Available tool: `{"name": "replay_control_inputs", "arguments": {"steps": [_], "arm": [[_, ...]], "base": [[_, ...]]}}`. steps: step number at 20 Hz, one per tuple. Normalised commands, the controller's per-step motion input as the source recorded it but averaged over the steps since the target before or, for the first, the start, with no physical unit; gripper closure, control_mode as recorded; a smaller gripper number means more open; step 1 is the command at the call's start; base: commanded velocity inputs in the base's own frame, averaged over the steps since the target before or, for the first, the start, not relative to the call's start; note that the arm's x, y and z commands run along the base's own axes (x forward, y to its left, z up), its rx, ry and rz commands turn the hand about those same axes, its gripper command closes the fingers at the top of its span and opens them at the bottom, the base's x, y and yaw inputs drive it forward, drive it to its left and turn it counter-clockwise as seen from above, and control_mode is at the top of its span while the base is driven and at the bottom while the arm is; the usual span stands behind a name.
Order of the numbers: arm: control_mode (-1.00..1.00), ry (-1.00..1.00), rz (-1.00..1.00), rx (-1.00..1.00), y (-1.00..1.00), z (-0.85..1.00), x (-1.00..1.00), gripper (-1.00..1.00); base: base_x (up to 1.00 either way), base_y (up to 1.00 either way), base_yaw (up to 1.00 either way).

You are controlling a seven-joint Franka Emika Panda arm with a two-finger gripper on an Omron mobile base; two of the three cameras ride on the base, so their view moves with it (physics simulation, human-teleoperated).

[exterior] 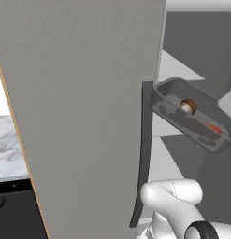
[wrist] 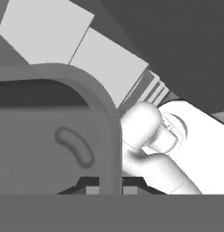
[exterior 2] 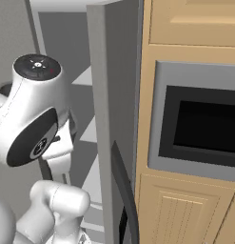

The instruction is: Take the mushroom and carrot out of the freezer and place them in the tupperware container on the counter. Then put the tupperware containing the vegetables back in the freezer.

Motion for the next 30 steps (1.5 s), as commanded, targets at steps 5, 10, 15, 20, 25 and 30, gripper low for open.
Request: {"name": "replay_control_inputs", "arguments": {"steps": [5,10,15,20,25,30], "arm": [[-1.00,-0.09,-0.27,0.01,-0.10,0.00,0.50,1.00],[-1.00,-0.11,-0.23,0.01,-0.06,0.00,0.23,1.00],[-1.00,-0.05,-0.18,0.00,-0.11,0.00,0.43,1.00],[-1.00,0.00,-0.07,0.00,-0.13,0.00,0.93,1.00],[-1.00,0.00,-0.02,0.01,-0.17,0.03,1.00,1.00],[-1.00,0.00,0.00,0.03,-0.06,0.07,1.00,1.00]], "base": [[0.00,0.00,0.00],[0.00,0.00,0.00],[0.00,0.00,0.00],[0.00,0.00,0.00],[0.00,0.00,0.00],[0.00,0.00,0.00]]}}
